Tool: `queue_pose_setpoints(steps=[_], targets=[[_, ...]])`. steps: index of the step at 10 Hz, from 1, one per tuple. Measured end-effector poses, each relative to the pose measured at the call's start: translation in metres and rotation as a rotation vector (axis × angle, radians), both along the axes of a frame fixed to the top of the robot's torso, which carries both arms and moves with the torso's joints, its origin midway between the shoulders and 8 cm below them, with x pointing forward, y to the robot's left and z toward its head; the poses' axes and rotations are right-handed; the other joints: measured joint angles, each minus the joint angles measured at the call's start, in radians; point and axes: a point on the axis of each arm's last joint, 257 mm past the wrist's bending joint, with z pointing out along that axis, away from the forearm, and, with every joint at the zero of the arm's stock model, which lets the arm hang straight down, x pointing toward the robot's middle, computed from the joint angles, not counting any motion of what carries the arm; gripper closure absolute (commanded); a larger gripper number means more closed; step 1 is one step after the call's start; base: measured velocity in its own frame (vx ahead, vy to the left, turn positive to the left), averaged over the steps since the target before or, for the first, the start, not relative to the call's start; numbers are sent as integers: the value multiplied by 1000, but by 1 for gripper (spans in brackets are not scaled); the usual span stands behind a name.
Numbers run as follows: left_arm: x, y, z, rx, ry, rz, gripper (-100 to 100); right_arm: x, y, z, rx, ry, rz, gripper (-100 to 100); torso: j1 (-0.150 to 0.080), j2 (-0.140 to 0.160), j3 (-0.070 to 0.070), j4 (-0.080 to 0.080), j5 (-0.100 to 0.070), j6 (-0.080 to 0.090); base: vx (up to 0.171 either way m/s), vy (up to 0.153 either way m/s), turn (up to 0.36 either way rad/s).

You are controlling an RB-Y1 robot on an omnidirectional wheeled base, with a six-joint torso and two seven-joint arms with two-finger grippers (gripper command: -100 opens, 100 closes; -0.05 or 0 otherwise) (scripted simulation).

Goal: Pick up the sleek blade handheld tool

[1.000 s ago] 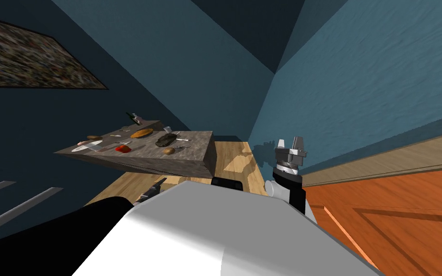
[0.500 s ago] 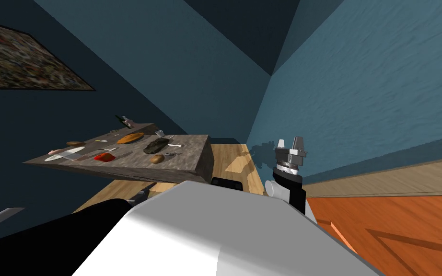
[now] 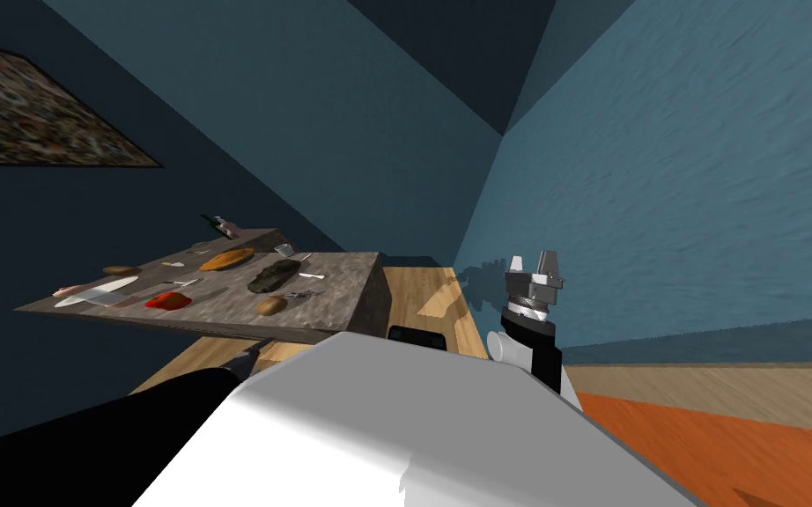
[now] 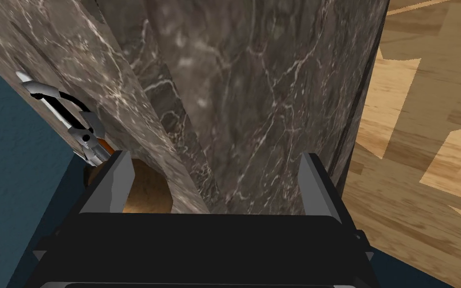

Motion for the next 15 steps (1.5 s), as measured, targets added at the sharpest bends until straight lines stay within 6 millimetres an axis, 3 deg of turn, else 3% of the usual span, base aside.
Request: queue_pose_setpoints(steps=[8,12,13,14,15], targets=[[0,50,22,19,123,92,-100,0,0,0,0,0,0,0,2,-5,-3,-1,1,0,209,2,27],[-1,53,20,1,188,138,-100,0,0,0,0,0,0,0,6,-1,-1,0,2,0,166,43,25],[-1,53,19,0,191,142,0,0,0,0,0,0,0,0,4,5,2,1,2,0,16,5,-5],[-1,53,19,0,191,141,-100,0,0,0,0,0,0,0,3,9,5,2,1,0,27,16,-56],[-6,54,16,1,189,147,-100,0,0,0,0,0,0,0,3,10,6,2,1,0,45,34,-48]])
